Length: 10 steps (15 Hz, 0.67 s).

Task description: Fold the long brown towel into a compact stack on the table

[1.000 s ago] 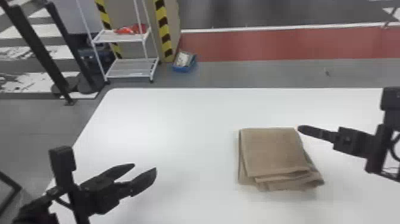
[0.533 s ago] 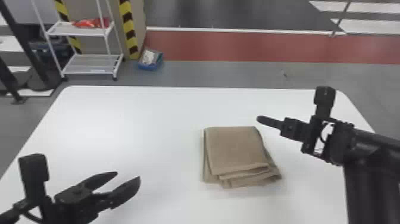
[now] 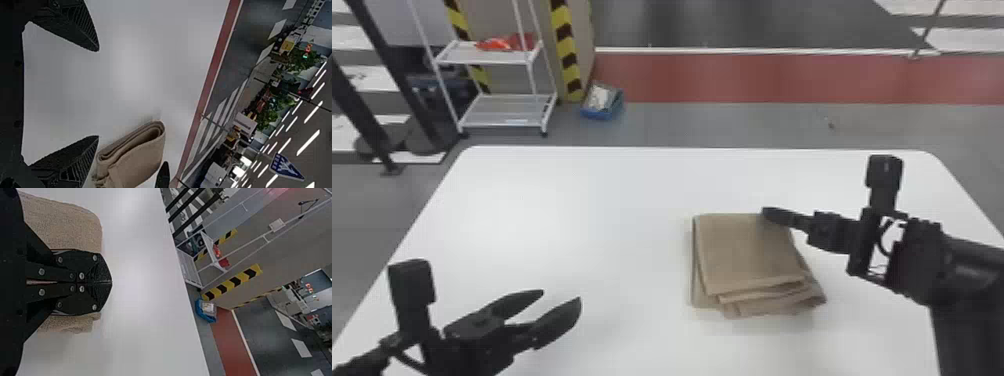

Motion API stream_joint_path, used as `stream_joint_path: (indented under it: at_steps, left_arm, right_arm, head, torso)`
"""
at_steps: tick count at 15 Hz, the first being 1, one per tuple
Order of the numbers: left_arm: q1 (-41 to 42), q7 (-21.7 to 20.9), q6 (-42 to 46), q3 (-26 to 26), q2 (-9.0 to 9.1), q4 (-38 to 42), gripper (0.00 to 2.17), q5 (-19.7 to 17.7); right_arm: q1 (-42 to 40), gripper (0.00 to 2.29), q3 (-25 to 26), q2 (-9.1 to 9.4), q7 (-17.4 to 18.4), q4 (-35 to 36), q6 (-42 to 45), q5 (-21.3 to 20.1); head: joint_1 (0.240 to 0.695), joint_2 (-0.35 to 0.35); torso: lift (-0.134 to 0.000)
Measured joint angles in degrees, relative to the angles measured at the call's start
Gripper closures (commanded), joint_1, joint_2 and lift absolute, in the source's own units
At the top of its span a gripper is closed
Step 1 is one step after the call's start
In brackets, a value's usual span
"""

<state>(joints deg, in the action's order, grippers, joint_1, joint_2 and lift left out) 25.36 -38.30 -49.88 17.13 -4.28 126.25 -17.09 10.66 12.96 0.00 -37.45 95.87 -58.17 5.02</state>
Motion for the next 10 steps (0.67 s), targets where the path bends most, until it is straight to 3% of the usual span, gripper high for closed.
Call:
stream_joint_path:
  at_steps: [6, 9, 10]
  left_arm:
    - [0.04, -0.29, 0.04, 0.55, -0.52, -0.93, 0.09, -0.11]
    - [0.05, -0.29, 0.18, 0.95, -0.55, -1.16, 0.09, -0.32]
    - [0.05, -0.29, 0.18, 0.97, -0.51, -1.17, 0.09, -0.42]
  right_arm:
    - [1.81, 1.95, -2.08, 0.0, 0.61, -9.53, 6.52, -5.61]
    - [-0.21, 1.94, -0.01, 0.0, -0.33, -3.66, 5.65, 2.03]
    - [-1.65, 1.68, 0.8, 0.0, -1.73, 0.63, 3.85, 5.23]
  head:
    - [0.695, 0.036]
    - [0.695, 0.049]
    - [0.695, 0.054]
  torso:
    - [-0.124]
    - [-0.124]
    - [-0.124]
